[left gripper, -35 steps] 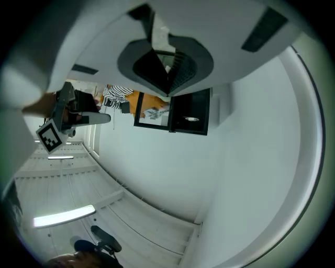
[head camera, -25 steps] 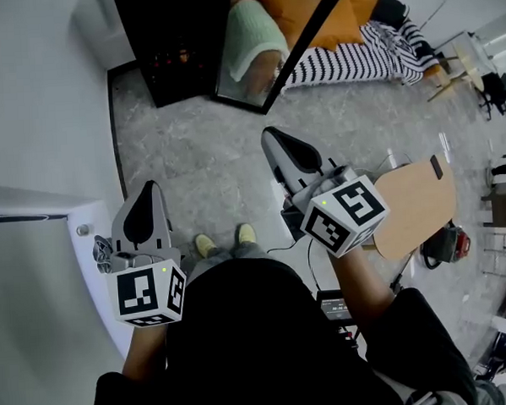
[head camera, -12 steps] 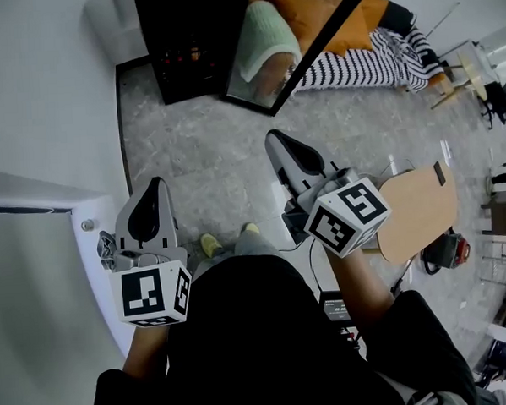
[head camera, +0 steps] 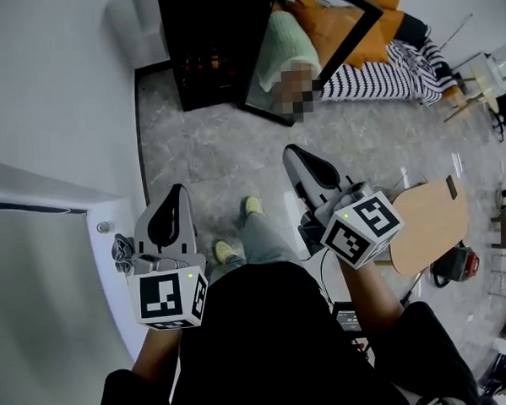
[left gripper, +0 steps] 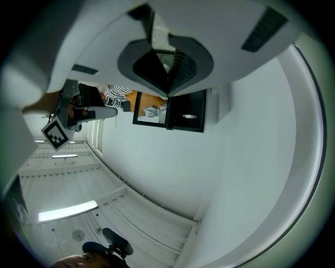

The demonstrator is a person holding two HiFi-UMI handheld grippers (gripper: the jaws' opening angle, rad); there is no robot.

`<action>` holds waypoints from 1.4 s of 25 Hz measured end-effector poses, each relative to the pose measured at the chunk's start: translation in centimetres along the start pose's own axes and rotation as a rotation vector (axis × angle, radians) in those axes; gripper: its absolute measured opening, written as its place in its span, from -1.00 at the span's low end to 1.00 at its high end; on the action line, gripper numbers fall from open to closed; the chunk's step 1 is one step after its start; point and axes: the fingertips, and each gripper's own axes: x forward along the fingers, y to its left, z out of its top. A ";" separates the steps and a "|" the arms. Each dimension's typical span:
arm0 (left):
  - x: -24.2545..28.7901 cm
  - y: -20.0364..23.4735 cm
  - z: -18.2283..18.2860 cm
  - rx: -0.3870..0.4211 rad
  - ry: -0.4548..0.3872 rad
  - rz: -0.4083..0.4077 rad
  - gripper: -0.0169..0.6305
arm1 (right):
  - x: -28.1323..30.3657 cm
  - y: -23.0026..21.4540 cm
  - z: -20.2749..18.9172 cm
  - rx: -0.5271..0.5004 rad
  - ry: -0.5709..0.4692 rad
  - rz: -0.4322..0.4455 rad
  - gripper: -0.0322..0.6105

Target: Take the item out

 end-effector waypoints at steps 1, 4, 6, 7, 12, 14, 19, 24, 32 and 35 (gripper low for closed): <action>0.1 -0.1 0.1 0.004 -0.001 -0.002 -0.92 | 0.0 -0.2 0.0 0.004 0.000 -0.001 -0.88; 0.5 -0.3 0.4 0.015 -0.004 -0.005 -0.92 | 0.2 -0.7 0.0 0.017 0.000 0.000 -0.88; 0.9 -0.2 0.7 0.020 -0.006 -0.005 -0.92 | 0.6 -0.9 0.1 0.017 -0.003 0.007 -0.88; 1.0 -0.1 0.8 0.023 -0.006 -0.003 -0.92 | 0.9 -1.0 0.2 0.015 -0.006 0.010 -0.88; 3.2 1.4 0.9 0.043 -0.003 0.015 -0.92 | 3.6 -2.3 0.3 0.022 -0.016 0.027 -0.88; 4.5 2.1 0.9 0.044 0.006 0.017 -0.92 | 5.0 -3.0 0.3 0.036 -0.014 0.034 -0.88; 7.8 3.0 1.4 0.042 0.018 0.014 -0.92 | 8.1 -4.6 0.5 0.042 0.007 0.057 -0.88; 13.0 4.6 3.2 0.036 0.028 0.004 -0.92 | 12.6 -7.3 1.7 0.055 0.037 0.067 -0.88; 18.4 5.5 3.7 0.023 0.058 -0.028 -0.92 | 16.5 -11.0 2.4 0.075 0.064 0.057 -0.88; 20.5 5.5 3.8 0.030 0.063 -0.039 -0.92 | 17.7 -12.3 2.6 0.083 0.067 0.058 -0.88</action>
